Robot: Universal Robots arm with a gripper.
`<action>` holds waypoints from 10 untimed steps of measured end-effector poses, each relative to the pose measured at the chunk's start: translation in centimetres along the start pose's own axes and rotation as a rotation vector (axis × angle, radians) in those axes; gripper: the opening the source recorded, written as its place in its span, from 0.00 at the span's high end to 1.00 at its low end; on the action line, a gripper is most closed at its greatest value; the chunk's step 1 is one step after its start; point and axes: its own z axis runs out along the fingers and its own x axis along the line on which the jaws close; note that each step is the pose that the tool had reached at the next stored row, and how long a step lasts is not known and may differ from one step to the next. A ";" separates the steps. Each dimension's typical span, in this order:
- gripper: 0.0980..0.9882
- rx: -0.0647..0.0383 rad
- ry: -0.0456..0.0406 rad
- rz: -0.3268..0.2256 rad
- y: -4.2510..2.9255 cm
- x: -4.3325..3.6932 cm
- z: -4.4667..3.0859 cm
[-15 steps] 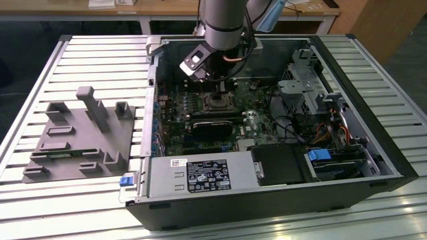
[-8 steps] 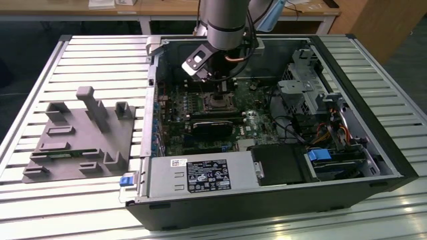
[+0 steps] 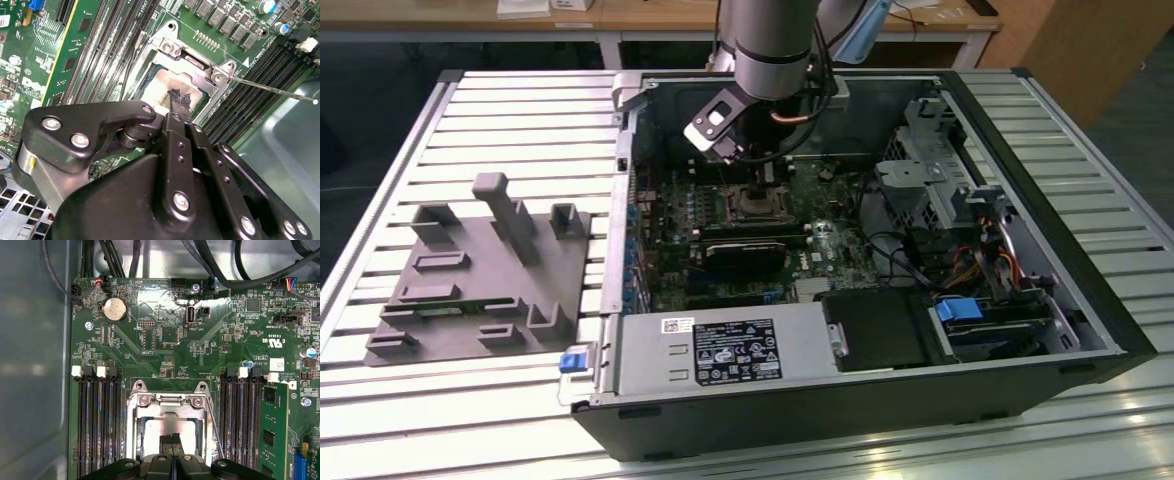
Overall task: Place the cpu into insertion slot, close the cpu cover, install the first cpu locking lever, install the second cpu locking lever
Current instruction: 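Install the first cpu locking lever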
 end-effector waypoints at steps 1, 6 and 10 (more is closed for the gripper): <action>0.99 0.000 -0.0002 0.000 0.00 0.00 -0.04; 0.99 0.000 0.0001 0.000 0.00 0.00 -0.44; 0.99 0.000 0.0000 0.000 0.01 0.01 -0.96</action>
